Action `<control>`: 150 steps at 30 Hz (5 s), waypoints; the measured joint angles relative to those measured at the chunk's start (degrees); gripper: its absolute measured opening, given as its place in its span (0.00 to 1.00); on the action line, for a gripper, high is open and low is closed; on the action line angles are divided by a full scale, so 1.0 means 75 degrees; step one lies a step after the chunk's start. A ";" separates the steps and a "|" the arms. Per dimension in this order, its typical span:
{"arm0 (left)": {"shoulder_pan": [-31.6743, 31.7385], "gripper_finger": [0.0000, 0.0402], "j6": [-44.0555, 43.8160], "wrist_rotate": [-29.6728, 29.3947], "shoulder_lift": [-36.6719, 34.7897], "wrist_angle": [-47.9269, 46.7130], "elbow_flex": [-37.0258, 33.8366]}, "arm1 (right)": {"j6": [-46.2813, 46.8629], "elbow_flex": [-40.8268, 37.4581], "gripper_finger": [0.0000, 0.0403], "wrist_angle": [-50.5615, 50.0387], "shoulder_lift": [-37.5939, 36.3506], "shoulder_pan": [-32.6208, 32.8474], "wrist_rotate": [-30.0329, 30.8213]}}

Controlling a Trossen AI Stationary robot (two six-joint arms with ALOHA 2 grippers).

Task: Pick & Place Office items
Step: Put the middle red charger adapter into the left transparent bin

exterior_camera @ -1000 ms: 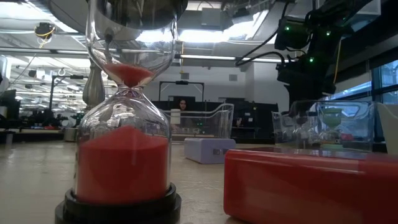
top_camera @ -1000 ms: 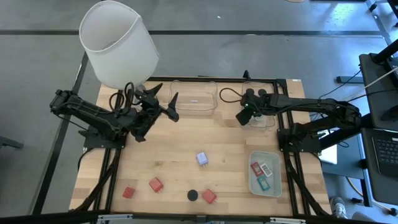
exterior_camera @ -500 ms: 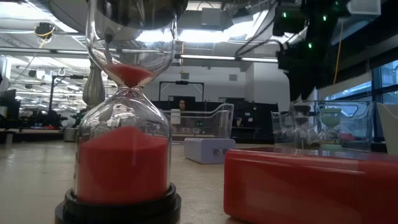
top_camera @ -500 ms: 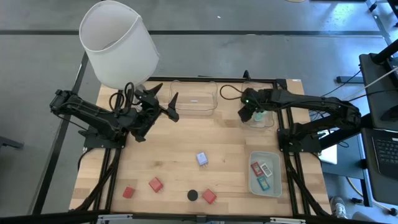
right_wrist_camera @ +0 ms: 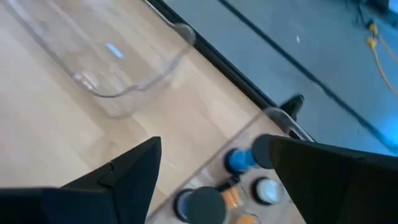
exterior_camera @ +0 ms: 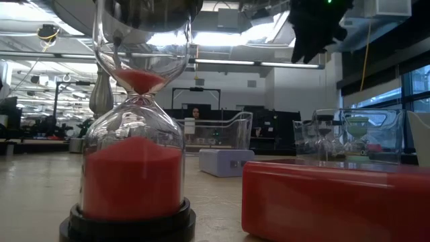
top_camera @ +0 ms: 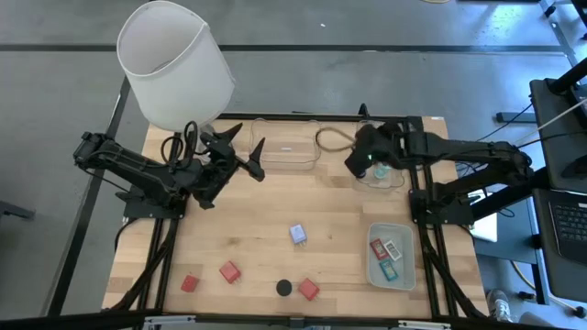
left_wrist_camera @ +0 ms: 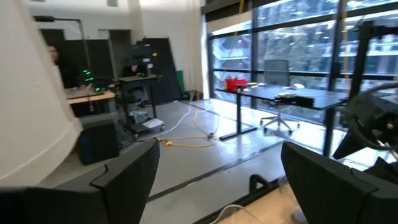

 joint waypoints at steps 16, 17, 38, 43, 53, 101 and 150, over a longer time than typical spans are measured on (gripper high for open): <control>-0.0068 0.83 0.1272 0.0628 0.0000 -0.0205 -0.0005 | 0.2281 -0.0846 0.74 0.0299 0.0000 0.3078 0.1509; -0.0071 0.83 0.1164 0.0645 0.0000 -0.0202 -0.0005 | 0.2422 -0.0918 0.74 0.0322 0.0000 0.3210 0.1509; 0.0189 0.83 -0.1938 0.5396 0.0149 -0.4465 -0.0011 | 0.3202 -0.2064 0.74 0.1362 0.0000 0.4037 0.2575; -0.0036 0.83 -0.3735 0.8731 0.0163 -0.6851 -0.0004 | 0.3202 -0.2129 0.74 0.1378 0.0000 0.4037 0.2372; -0.1482 0.83 -0.5088 1.0669 0.0534 -0.8111 -0.0595 | 0.3205 -0.2130 0.74 0.1540 0.0000 0.4037 0.2858; -0.3423 0.50 -0.3097 0.7880 0.2885 -0.7382 -0.0448 | 0.3788 -0.2130 0.74 0.1760 0.0000 0.4031 0.2905; 0.5636 0.57 -0.3998 0.6842 0.4138 -0.3093 -0.0442 | 0.2587 -0.2124 0.74 0.1748 0.0001 0.3239 0.3446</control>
